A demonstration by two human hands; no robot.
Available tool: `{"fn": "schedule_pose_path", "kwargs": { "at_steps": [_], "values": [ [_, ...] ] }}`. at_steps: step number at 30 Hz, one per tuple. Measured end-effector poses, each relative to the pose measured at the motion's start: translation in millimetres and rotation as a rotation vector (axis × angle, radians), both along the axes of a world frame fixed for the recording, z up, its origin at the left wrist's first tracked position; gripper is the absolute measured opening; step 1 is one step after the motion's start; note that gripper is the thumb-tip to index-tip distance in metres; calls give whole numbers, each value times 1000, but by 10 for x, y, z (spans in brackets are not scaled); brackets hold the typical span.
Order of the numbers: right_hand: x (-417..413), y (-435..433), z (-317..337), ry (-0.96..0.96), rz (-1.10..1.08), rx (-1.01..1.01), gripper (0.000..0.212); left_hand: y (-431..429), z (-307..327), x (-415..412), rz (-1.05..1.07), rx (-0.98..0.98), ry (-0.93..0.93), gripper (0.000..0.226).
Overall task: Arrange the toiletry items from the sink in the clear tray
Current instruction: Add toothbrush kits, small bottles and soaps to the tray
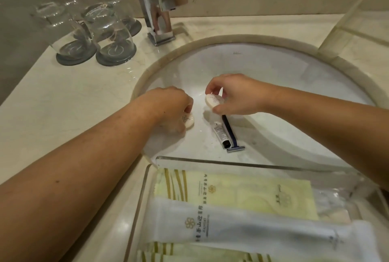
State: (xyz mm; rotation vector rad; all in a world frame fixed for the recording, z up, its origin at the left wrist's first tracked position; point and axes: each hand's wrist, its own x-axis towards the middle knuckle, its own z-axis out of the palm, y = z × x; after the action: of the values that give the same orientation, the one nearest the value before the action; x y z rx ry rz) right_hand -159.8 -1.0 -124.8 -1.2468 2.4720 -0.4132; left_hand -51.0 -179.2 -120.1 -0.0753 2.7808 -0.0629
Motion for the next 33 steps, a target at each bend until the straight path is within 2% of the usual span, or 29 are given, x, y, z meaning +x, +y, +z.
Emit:
{"fn": "schedule_pose_path", "kwargs": {
  "at_steps": [4,9,12,16,21,25,33],
  "values": [
    [201,317,330,6,-67,-78,44,-6,144,5,-68,76,126,41],
    [568,694,708,37,-119,-158,44,78,386,139,-65,288,274,41],
    [837,888,917,69,-131,-221,44,199,591,328,-33,439,321,42],
    [1210,1175,1128,86,-131,-256,41,395,864,641,-13,534,343,39],
    [1631,1555,1281,87,-103,-228,42,705,1090,1063,-68,574,355,36],
    [1940,1922,1315,67,-72,-146,44,978,1195,1375,-172,603,332,42],
    [2305,2247,1227,105,-13,12,51,1427,1177,1556,-336,514,242,46]
  ]
}}
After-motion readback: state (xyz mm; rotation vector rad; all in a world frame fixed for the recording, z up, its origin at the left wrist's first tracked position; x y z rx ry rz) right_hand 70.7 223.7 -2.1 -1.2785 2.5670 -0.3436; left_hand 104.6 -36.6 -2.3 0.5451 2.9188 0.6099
